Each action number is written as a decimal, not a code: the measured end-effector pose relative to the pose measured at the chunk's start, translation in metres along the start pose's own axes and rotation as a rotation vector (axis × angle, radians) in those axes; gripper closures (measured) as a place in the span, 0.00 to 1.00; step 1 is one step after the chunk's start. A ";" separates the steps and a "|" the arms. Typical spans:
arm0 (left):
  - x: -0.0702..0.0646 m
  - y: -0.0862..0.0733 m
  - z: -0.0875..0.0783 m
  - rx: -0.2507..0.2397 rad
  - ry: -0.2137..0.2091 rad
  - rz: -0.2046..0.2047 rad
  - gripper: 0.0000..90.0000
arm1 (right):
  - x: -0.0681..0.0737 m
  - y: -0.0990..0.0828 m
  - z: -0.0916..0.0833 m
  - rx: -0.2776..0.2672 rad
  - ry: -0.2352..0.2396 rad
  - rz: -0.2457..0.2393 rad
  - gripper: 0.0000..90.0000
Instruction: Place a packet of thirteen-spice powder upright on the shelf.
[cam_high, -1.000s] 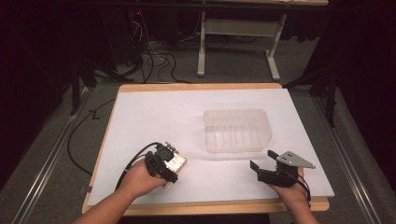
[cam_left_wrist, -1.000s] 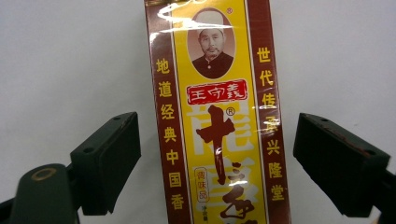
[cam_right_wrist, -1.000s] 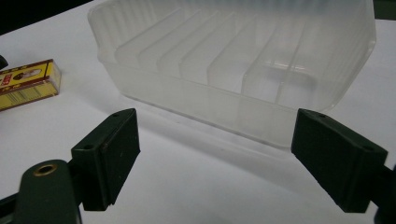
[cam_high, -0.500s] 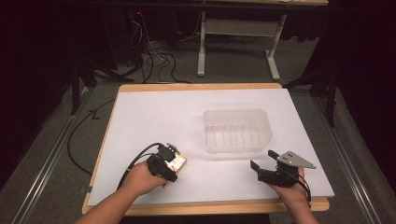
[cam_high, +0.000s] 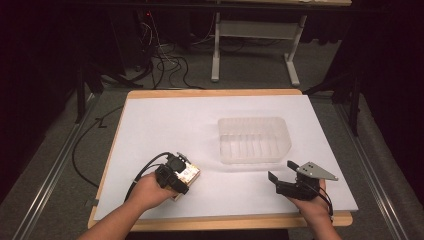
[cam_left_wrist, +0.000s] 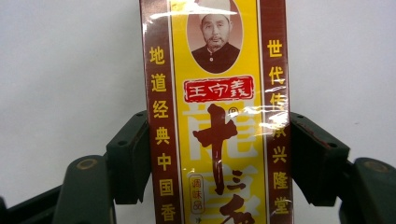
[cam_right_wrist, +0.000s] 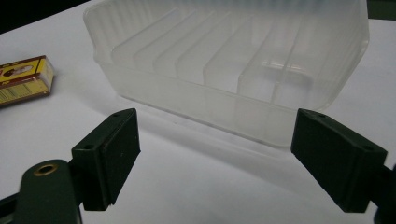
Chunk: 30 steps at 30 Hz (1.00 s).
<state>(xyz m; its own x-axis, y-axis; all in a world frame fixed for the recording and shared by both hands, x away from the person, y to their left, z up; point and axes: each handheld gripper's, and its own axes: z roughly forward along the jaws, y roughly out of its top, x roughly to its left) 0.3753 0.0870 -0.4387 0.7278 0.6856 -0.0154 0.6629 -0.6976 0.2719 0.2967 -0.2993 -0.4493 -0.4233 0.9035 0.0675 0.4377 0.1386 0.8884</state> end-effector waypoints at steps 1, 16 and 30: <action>0.000 0.000 -0.001 -0.009 0.000 -0.001 0.35 | 0.000 0.000 0.000 0.000 0.000 0.000 0.18; -0.006 -0.002 -0.021 -0.131 0.002 0.024 0.35 | 0.002 0.004 -0.004 -0.044 0.004 -0.001 0.09; -0.016 -0.002 -0.045 -0.278 0.043 0.049 0.35 | 0.007 0.008 -0.006 -0.055 0.001 -0.022 0.03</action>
<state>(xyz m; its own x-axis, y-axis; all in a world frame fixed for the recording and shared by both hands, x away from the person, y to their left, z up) 0.3543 0.0868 -0.3960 0.7455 0.6651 0.0434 0.5493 -0.6500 0.5251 0.2924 -0.2945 -0.4388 -0.4327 0.9003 0.0480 0.3839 0.1358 0.9133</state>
